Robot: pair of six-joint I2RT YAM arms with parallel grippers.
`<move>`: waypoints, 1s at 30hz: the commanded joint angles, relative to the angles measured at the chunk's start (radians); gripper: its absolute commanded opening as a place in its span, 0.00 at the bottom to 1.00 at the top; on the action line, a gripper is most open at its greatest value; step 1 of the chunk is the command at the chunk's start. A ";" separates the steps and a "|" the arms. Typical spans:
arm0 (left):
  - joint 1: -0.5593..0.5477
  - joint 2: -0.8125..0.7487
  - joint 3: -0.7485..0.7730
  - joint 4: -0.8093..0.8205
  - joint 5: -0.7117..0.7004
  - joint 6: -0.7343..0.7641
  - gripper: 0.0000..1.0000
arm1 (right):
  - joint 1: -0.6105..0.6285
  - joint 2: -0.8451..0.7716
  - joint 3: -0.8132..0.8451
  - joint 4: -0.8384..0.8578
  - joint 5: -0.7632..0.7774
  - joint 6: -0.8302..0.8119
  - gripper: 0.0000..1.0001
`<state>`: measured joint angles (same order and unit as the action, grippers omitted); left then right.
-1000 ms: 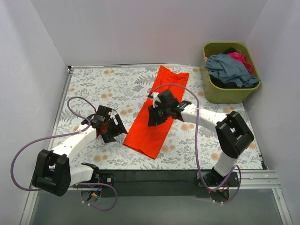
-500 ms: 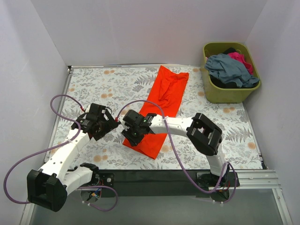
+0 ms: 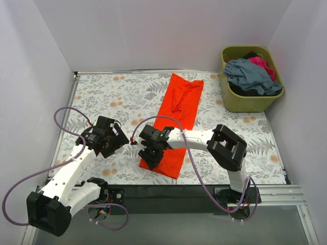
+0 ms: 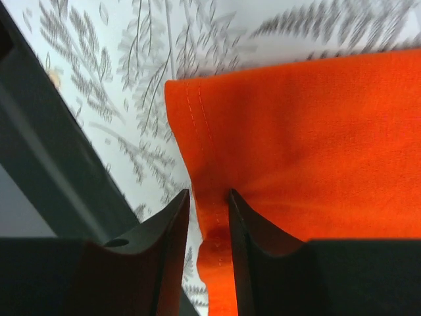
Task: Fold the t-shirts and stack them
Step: Fold the tshirt
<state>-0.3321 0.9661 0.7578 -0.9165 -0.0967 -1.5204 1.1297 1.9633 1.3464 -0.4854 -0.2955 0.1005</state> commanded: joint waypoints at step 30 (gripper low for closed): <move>-0.369 0.348 -0.068 0.103 0.132 -0.185 0.67 | 0.021 -0.431 -0.391 -0.105 0.196 -0.174 0.52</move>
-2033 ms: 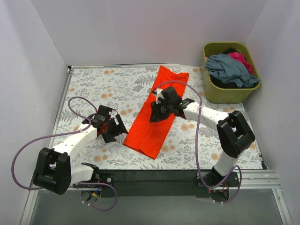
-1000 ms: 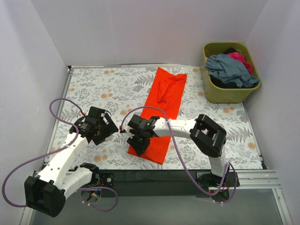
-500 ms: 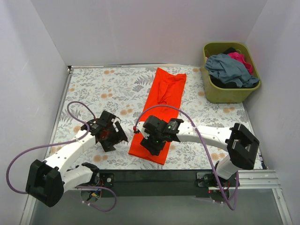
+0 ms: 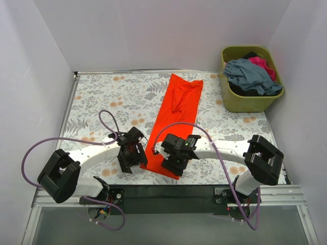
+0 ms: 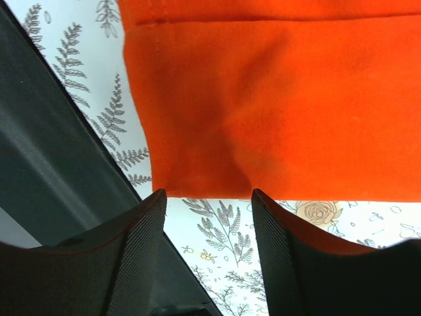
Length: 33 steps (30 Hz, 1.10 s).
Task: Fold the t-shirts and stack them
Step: Fold the tshirt
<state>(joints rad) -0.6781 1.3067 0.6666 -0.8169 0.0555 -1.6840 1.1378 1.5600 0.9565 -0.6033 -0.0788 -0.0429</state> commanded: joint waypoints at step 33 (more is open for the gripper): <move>-0.034 -0.084 0.027 0.039 -0.137 -0.123 0.59 | 0.080 0.063 -0.065 0.063 0.036 0.020 0.33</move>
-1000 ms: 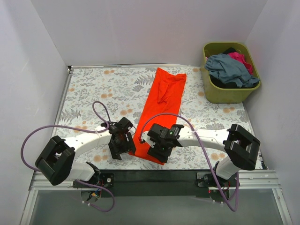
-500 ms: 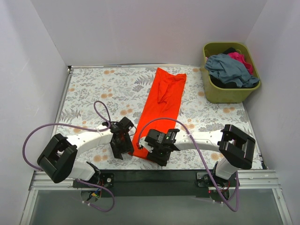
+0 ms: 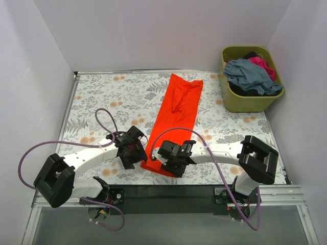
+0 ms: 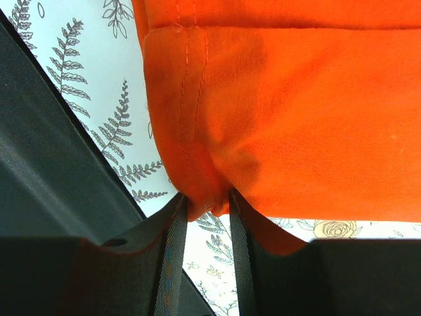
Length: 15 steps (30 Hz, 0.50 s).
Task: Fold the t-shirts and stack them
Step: Fold the tshirt
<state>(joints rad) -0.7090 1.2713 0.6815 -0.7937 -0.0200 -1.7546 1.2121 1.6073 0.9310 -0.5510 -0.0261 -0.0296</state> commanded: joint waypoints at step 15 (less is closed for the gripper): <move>-0.023 0.109 0.019 0.017 -0.041 -0.016 0.57 | 0.003 -0.001 -0.050 0.020 -0.028 0.019 0.33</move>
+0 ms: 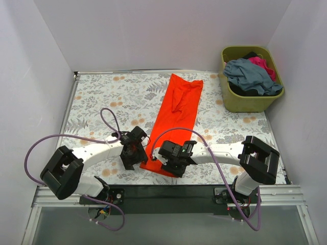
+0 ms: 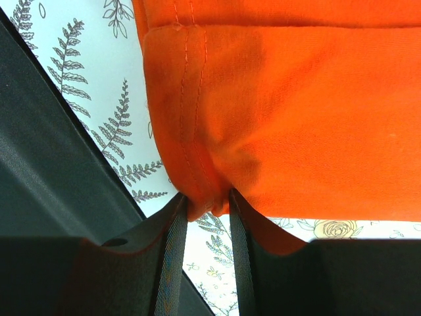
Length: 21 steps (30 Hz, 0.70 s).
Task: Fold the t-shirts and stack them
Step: Fold the tshirt
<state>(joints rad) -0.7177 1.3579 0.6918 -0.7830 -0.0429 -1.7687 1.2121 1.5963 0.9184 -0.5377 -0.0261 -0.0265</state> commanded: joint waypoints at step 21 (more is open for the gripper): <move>-0.068 0.029 0.060 -0.111 -0.068 -0.014 0.00 | 0.012 -0.024 -0.029 -0.021 -0.155 0.014 0.01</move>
<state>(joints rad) -0.7799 1.4300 0.7494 -0.8158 -0.0528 -1.7752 1.2114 1.5921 0.9119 -0.5243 -0.0673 -0.0257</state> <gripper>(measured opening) 0.033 0.025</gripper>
